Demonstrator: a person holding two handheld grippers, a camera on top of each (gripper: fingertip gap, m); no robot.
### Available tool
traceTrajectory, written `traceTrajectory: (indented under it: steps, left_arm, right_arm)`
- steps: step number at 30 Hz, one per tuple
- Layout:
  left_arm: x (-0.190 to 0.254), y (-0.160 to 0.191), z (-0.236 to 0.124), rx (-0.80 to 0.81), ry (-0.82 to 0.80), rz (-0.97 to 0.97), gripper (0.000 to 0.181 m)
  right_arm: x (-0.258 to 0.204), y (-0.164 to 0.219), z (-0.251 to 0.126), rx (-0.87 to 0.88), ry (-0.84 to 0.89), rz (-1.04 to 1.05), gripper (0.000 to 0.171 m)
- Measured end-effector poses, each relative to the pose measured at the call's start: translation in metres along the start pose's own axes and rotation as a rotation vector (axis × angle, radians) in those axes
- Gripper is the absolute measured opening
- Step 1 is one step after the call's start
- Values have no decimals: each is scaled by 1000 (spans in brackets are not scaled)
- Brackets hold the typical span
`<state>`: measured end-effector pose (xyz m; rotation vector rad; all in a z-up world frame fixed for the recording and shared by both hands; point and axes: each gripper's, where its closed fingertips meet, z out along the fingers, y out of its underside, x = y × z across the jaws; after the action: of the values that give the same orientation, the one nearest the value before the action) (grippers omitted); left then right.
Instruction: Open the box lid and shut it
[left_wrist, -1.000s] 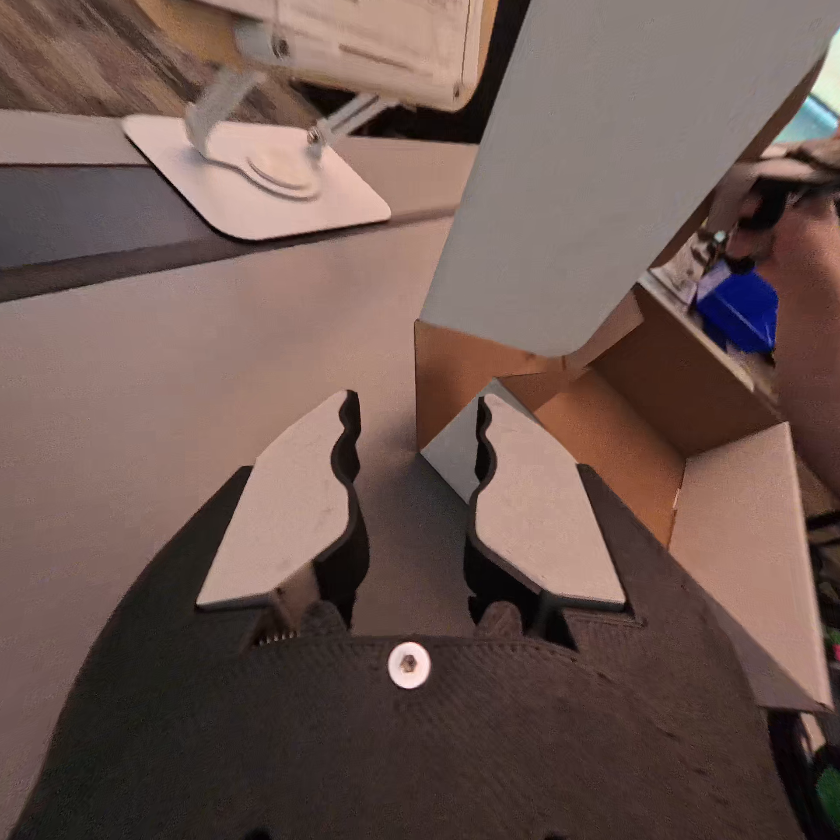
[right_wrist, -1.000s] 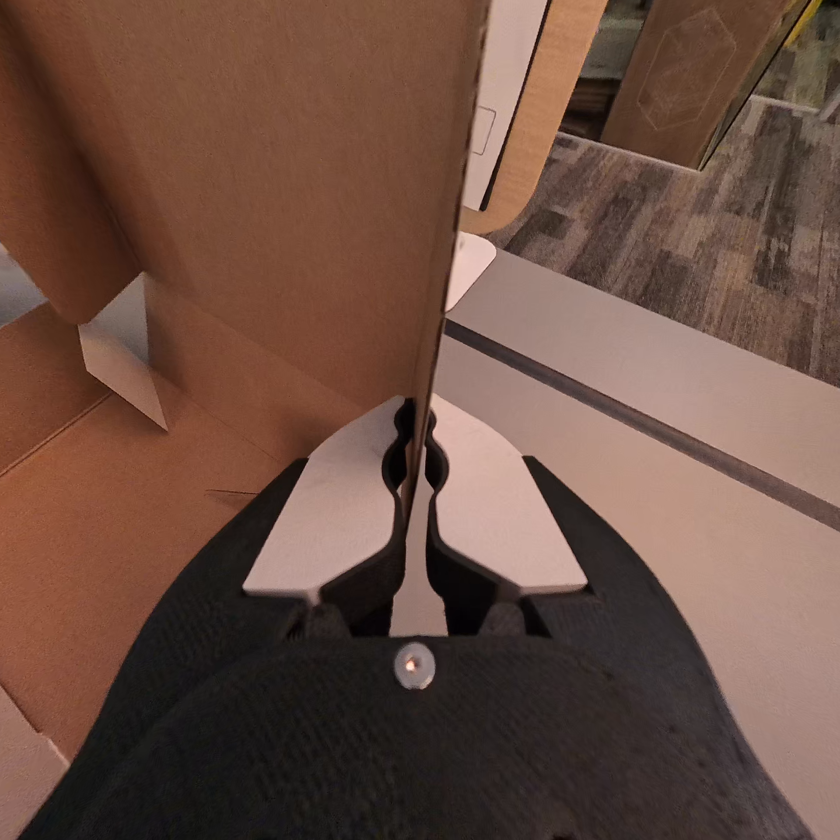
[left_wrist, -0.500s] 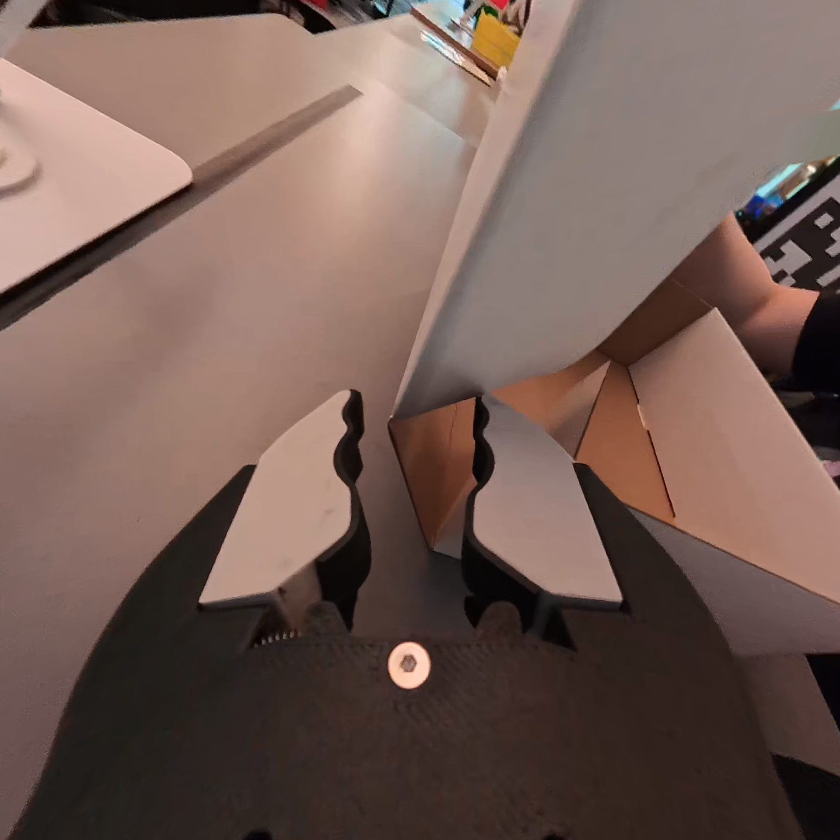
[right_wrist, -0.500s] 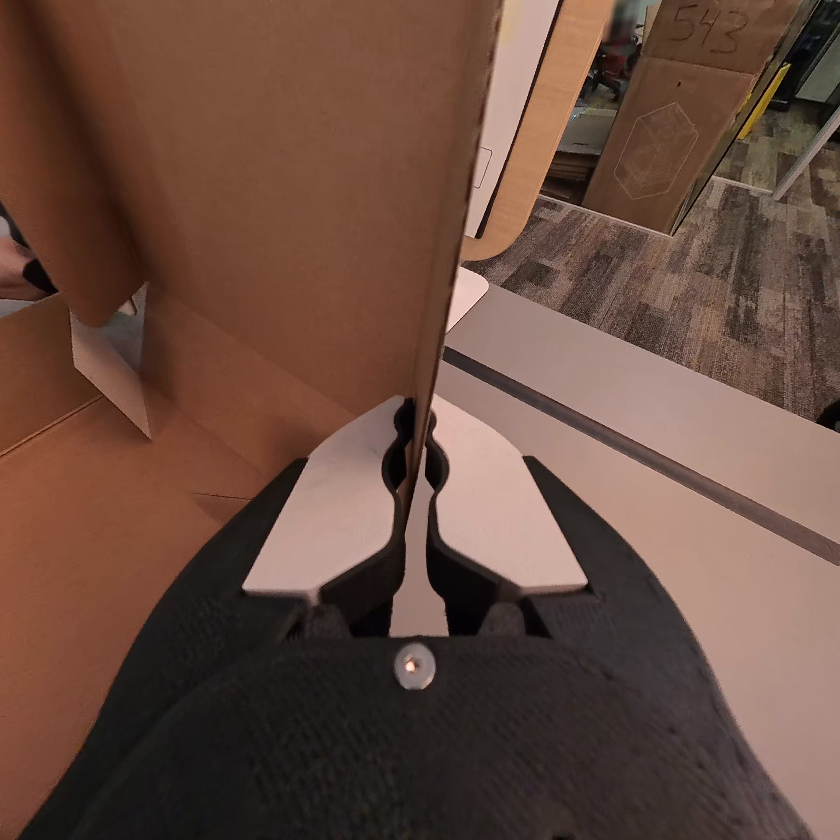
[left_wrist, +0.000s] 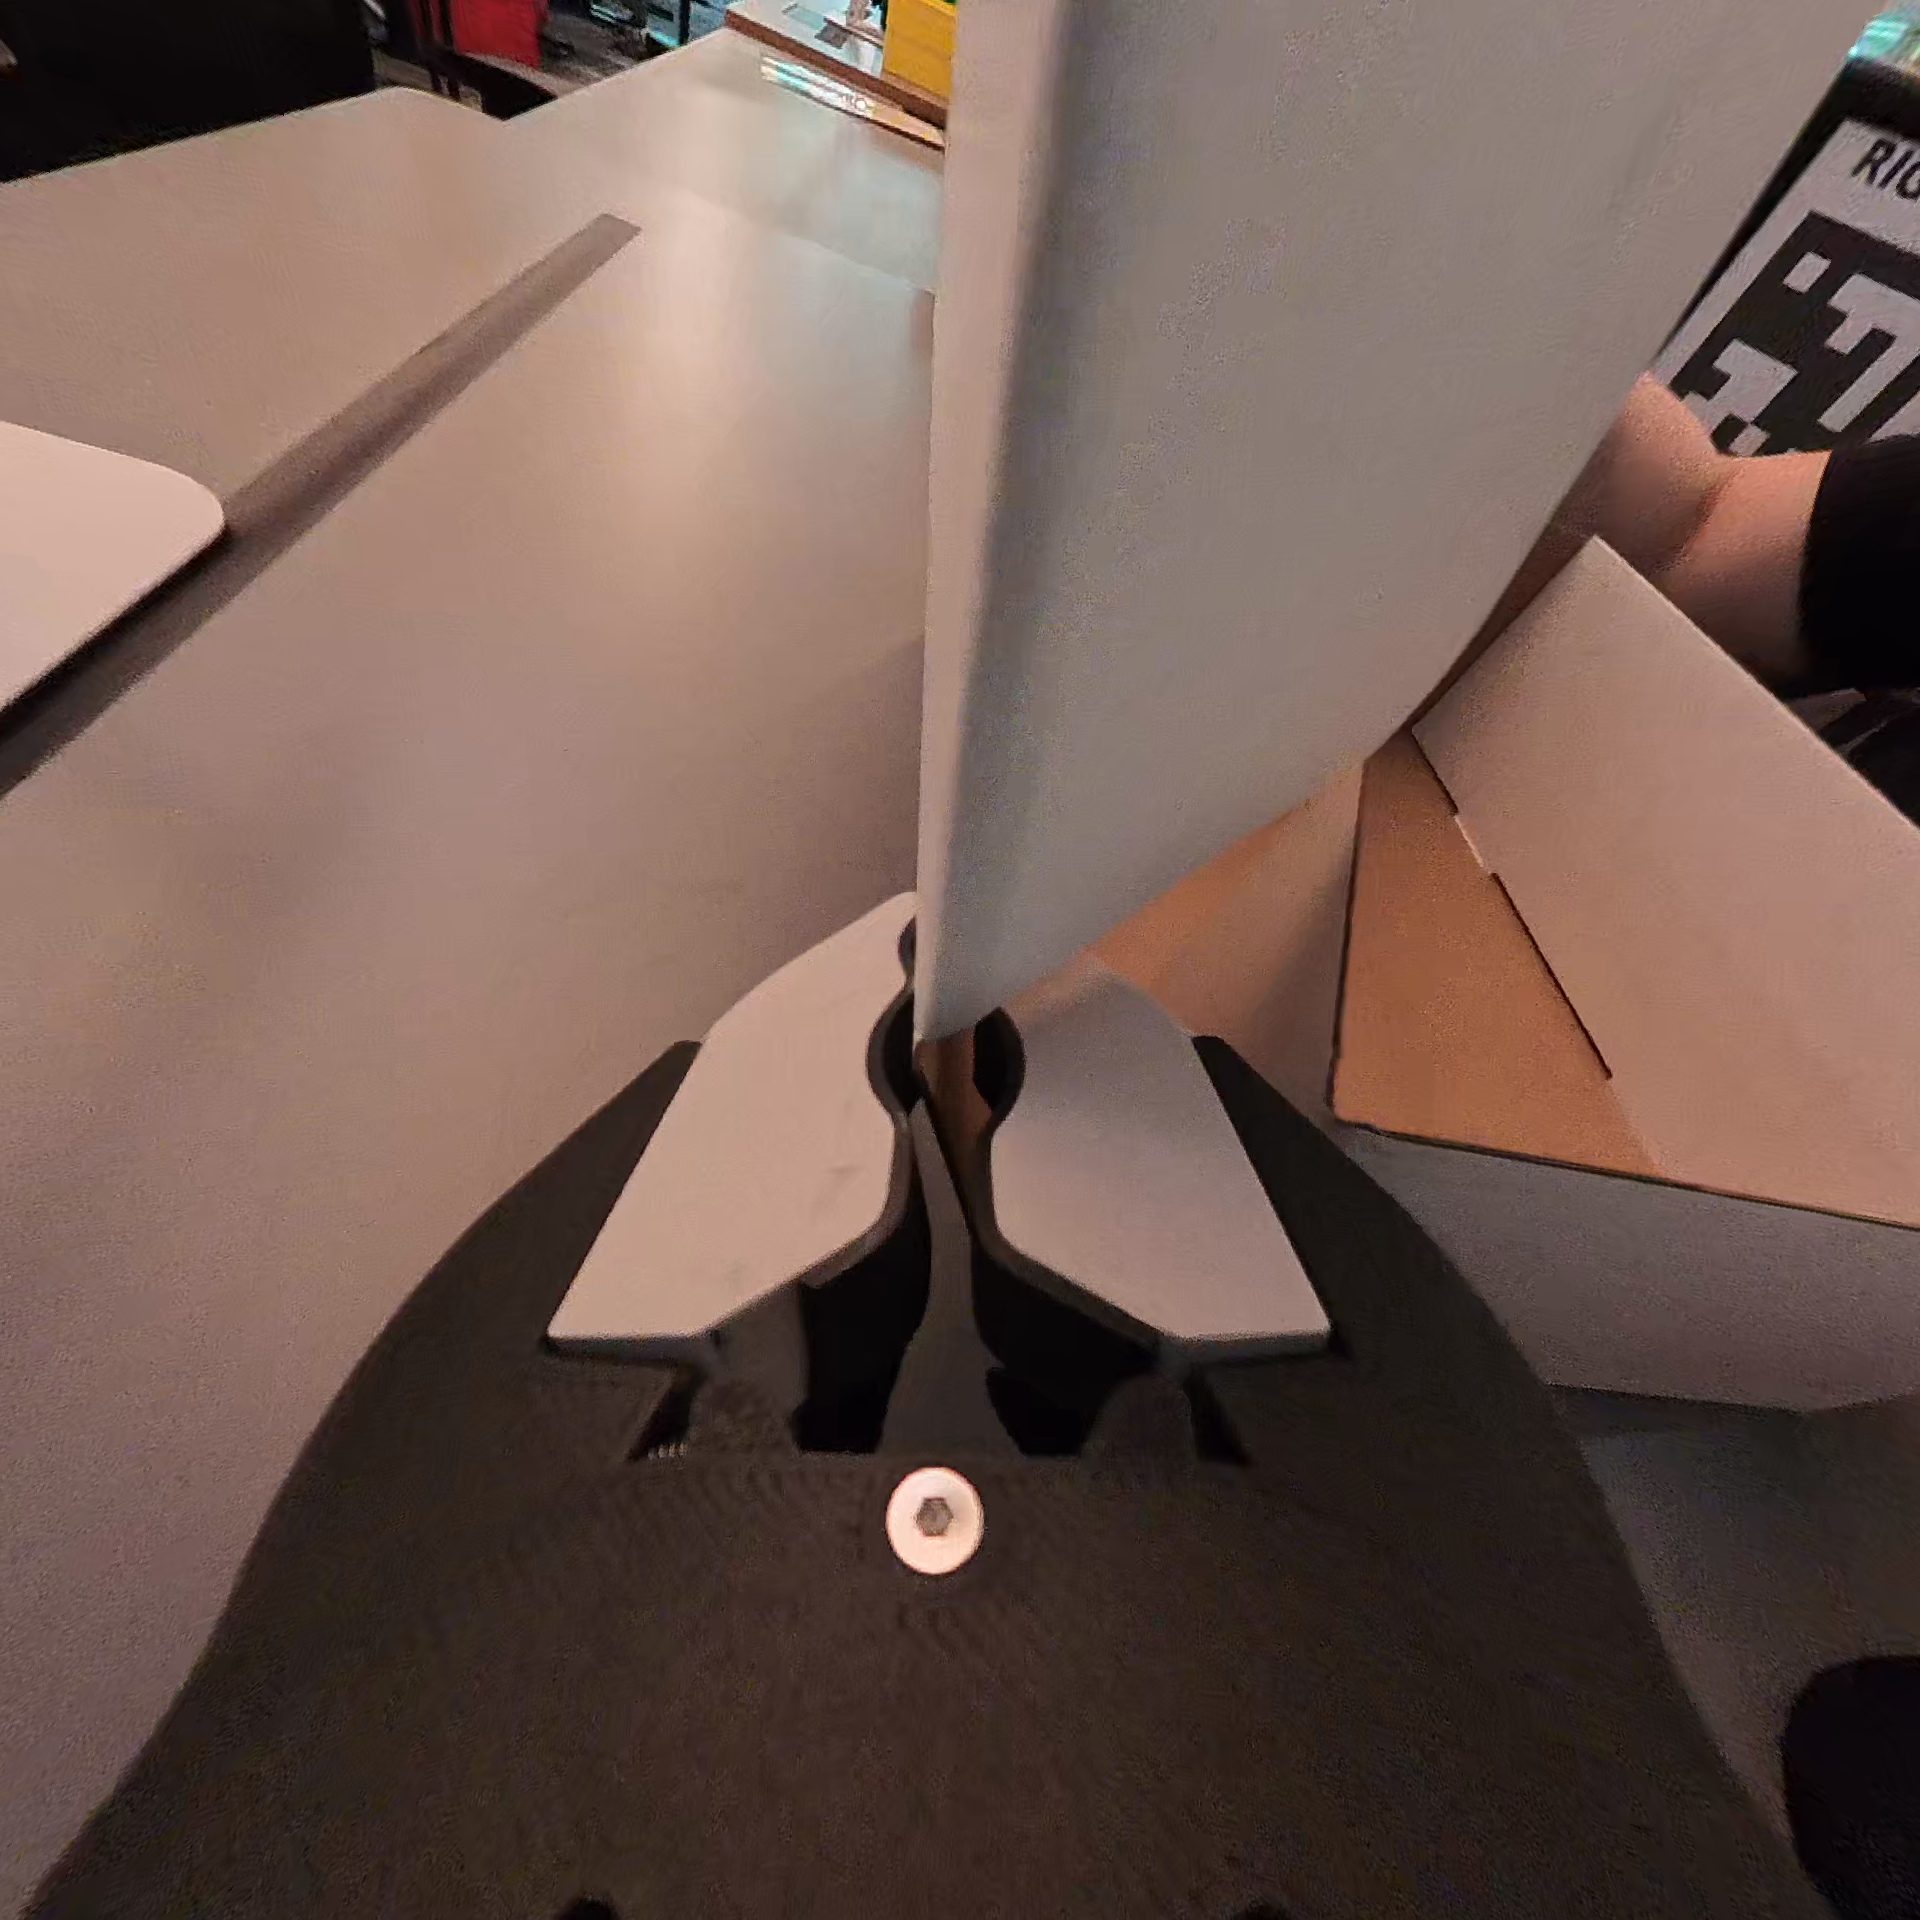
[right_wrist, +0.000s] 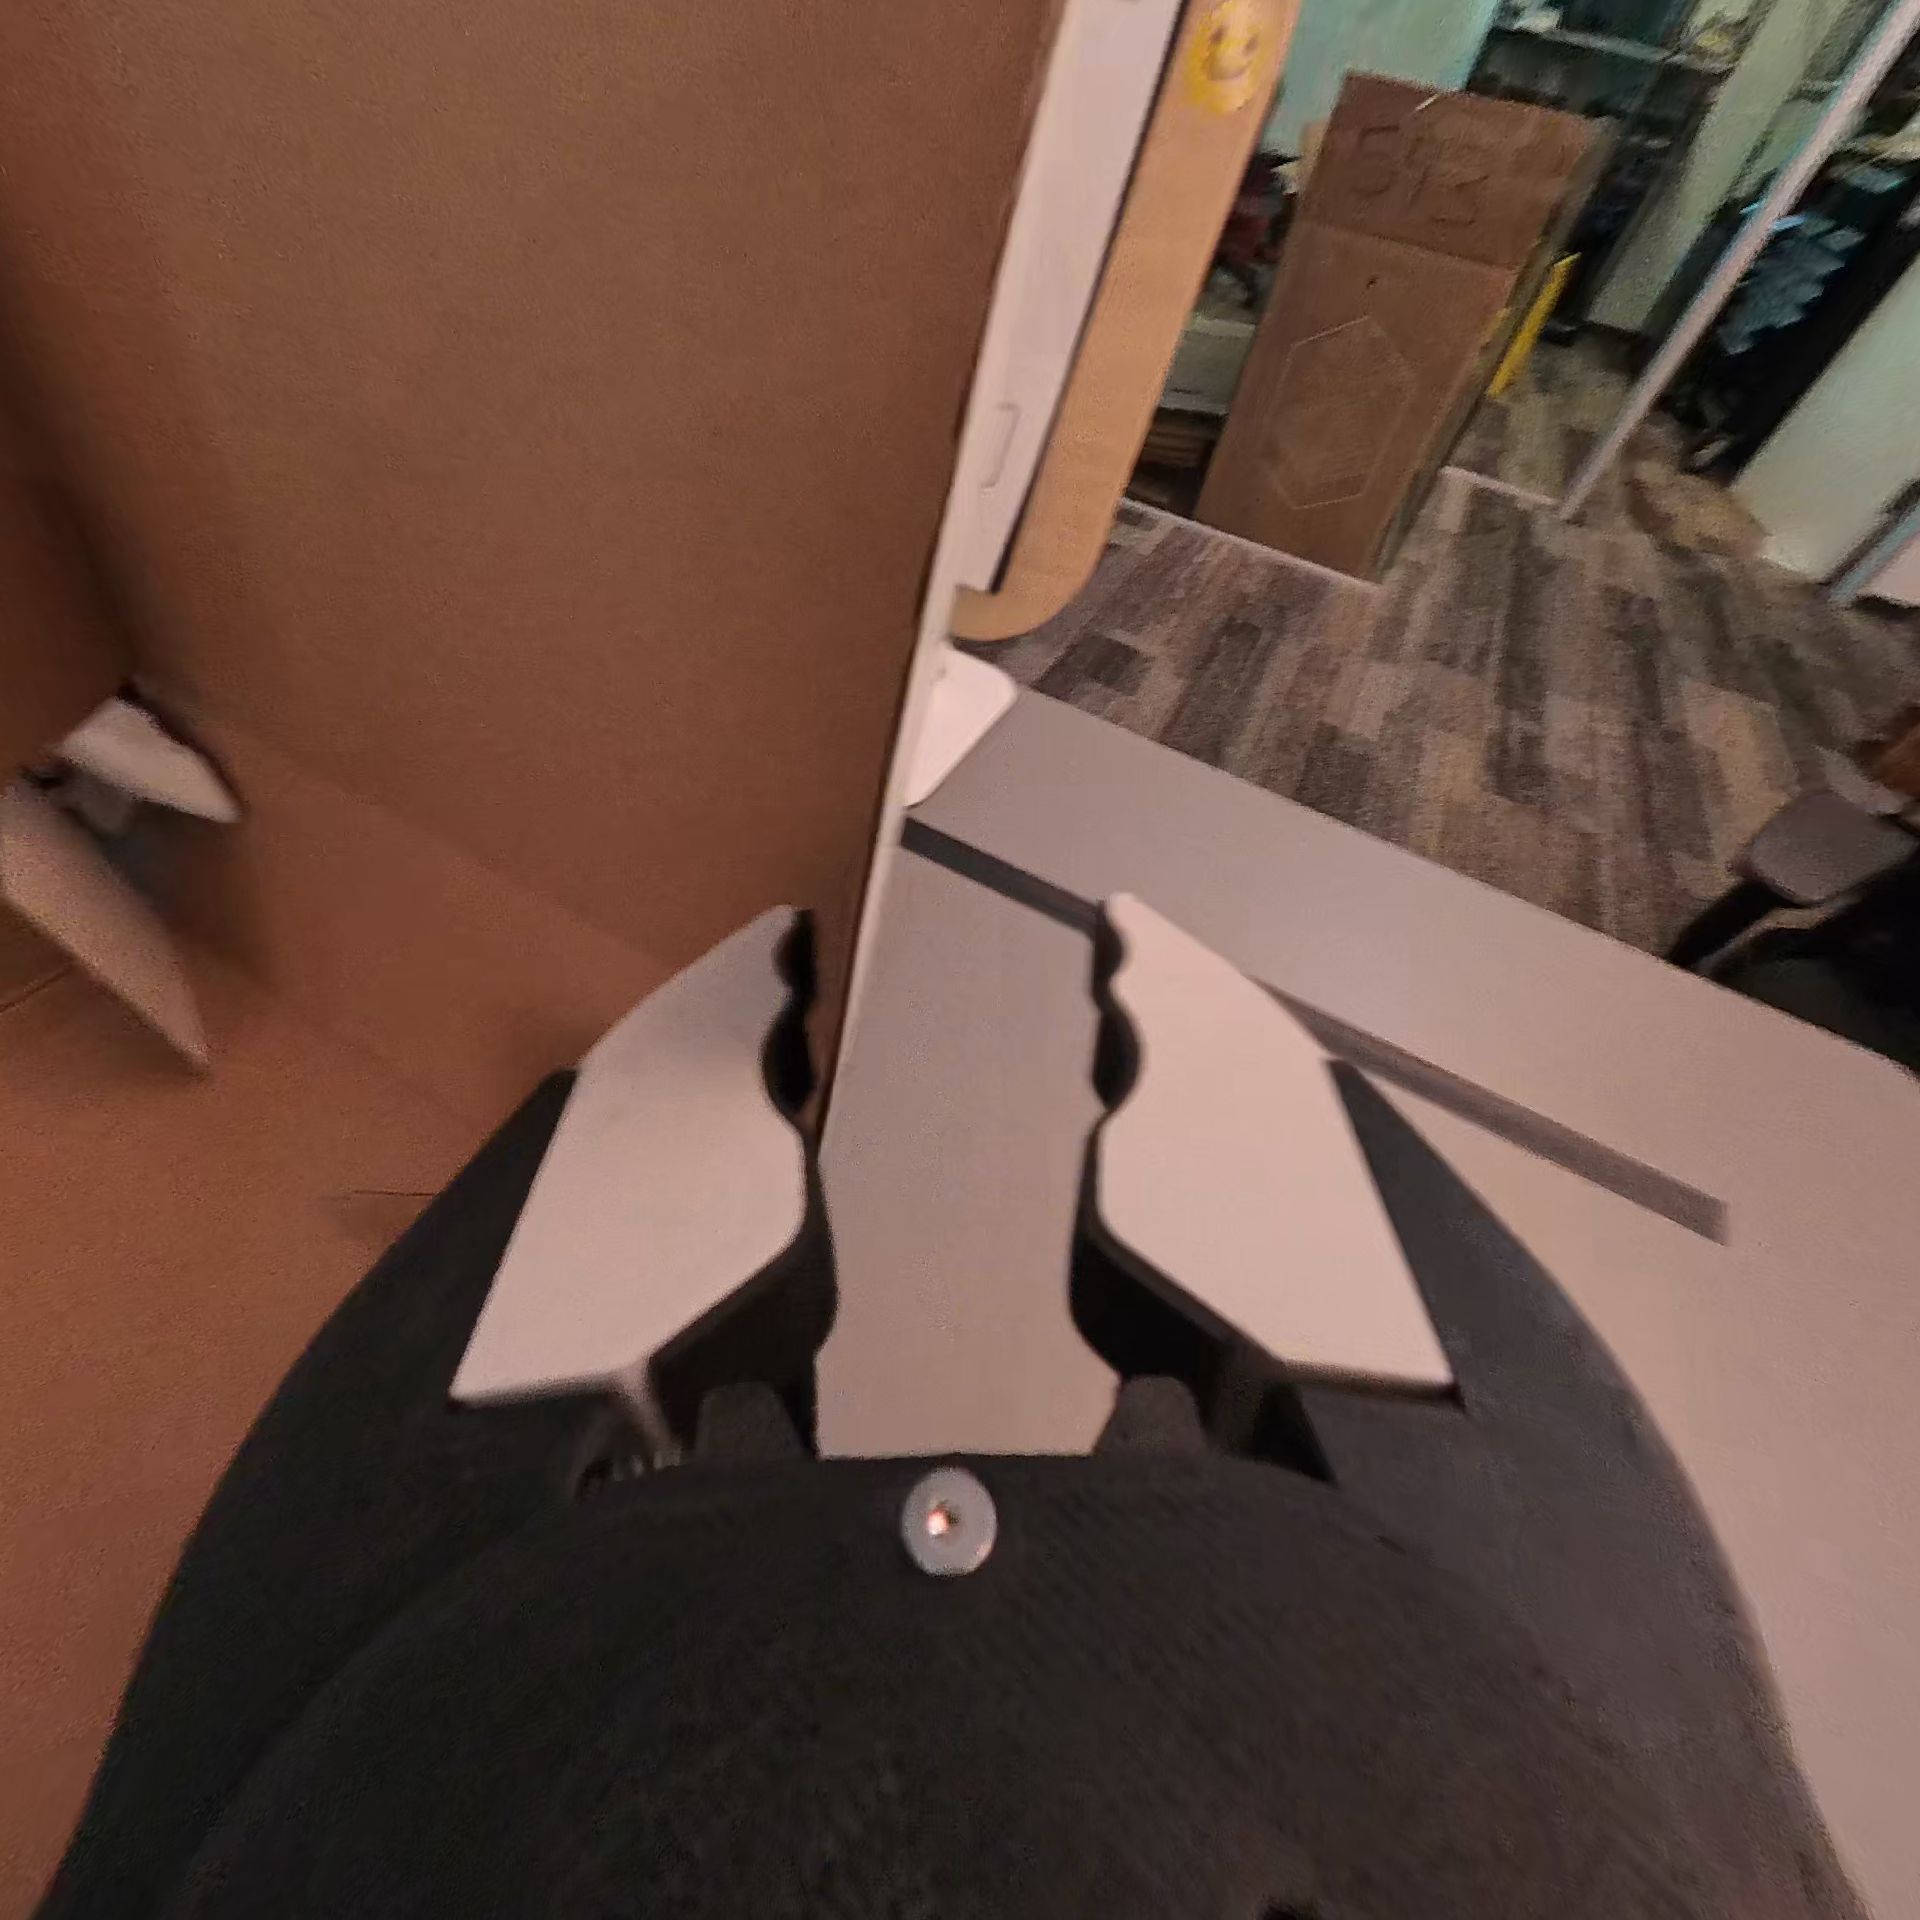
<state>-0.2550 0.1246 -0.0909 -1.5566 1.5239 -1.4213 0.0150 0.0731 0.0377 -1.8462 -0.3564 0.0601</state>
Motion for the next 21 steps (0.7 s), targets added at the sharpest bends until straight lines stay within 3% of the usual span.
traceTrajectory:
  steps: [2,3,6,8,10,12,16,18,21]
  left_arm:
    - [2,1,-1,2,9,-11,1]
    - [3,2,-2,5,9,-2,1]
    - [8,1,-2,0,-6,72,1]
    - [10,0,-2,-4,-15,98,1]
    - [11,0,-2,-7,-16,105,1]
    - [12,0,-3,-8,-14,118,1]
    - [15,-1,-4,-10,-15,164,2]
    - [17,-1,-4,-12,-12,187,2]
    - [16,2,-5,-24,-27,223,3]
  right_arm:
    - [5,-20,-12,32,80,-113,75]
    - [2,-36,-20,56,103,-193,79]
    - [-14,-90,-42,77,113,-437,82]
    - [-41,-119,-48,57,-5,-562,81]
    - [-67,-130,-44,-57,-124,-711,69]
    - [-79,-139,-31,-180,-134,-858,69]
    - [-103,-123,-8,-535,-302,-1060,48]
    - [-112,-113,-5,-709,-418,-1071,30]
    - [-123,-98,-15,-986,-645,-924,4]
